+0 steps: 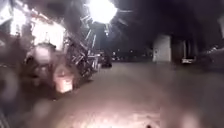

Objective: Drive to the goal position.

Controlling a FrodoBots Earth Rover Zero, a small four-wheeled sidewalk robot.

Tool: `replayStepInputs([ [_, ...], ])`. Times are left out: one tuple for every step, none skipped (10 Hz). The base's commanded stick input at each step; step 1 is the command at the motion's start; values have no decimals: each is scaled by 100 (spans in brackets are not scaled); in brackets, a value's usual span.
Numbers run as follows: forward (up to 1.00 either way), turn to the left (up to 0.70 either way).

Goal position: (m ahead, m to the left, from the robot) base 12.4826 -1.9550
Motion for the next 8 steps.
replayStepInputs([
  [70,0],
  [70,0],
  [70,0],
  [70,0],
  [70,0],
  [70,0],
  [70,0],
  [70,0],
])
